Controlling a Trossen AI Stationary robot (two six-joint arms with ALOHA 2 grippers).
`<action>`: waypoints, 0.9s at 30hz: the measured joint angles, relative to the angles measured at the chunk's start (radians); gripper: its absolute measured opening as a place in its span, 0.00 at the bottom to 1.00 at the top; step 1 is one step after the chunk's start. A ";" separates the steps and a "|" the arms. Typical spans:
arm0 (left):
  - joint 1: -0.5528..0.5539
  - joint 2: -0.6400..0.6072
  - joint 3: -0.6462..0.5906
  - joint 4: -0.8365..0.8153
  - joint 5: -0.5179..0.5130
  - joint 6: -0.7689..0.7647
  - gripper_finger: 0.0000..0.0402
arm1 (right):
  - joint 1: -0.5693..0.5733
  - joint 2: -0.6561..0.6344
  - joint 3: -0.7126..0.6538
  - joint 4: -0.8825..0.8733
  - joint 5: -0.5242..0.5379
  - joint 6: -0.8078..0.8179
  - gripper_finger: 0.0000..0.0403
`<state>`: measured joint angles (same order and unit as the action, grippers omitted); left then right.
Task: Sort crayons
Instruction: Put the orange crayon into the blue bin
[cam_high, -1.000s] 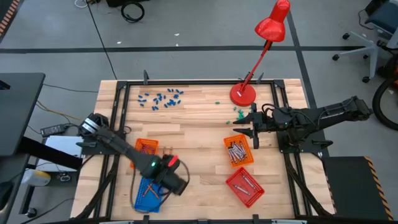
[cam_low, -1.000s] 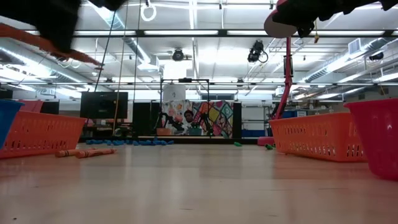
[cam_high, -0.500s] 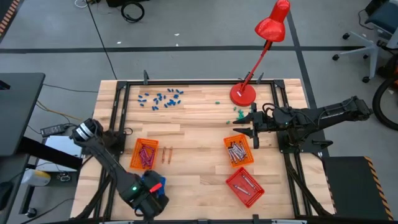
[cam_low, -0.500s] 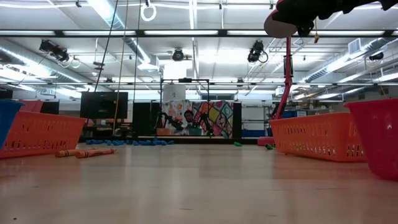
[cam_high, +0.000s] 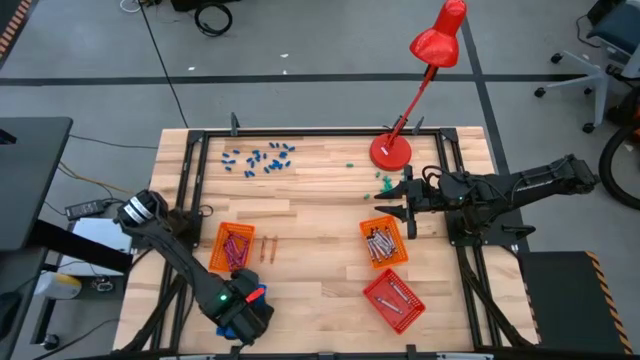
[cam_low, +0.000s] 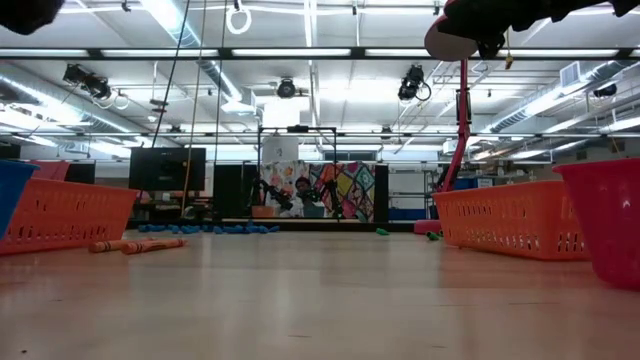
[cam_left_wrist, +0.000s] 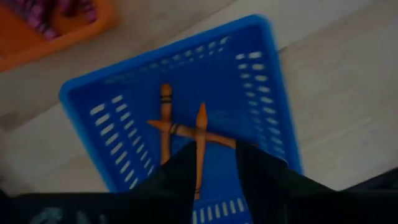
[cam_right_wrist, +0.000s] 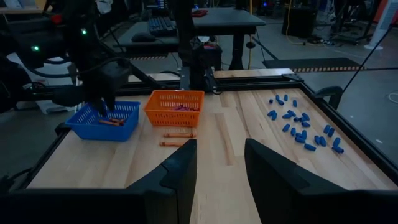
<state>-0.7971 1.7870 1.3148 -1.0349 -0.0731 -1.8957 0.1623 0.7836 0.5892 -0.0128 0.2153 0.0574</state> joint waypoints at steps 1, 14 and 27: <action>0.008 0.000 0.004 0.003 0.000 0.019 0.31 | 0.000 0.000 0.000 0.000 0.000 0.000 0.35; 0.143 0.000 0.030 -0.011 -0.013 0.169 0.32 | 0.000 0.000 0.000 0.000 0.000 0.000 0.35; 0.292 0.008 0.014 -0.026 -0.192 0.269 0.32 | 0.000 0.000 0.000 0.000 0.000 0.000 0.35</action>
<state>-0.5051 1.7953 1.3288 -1.0606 -0.2650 -1.6262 0.1627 0.7834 0.5892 -0.0132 0.2150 0.0578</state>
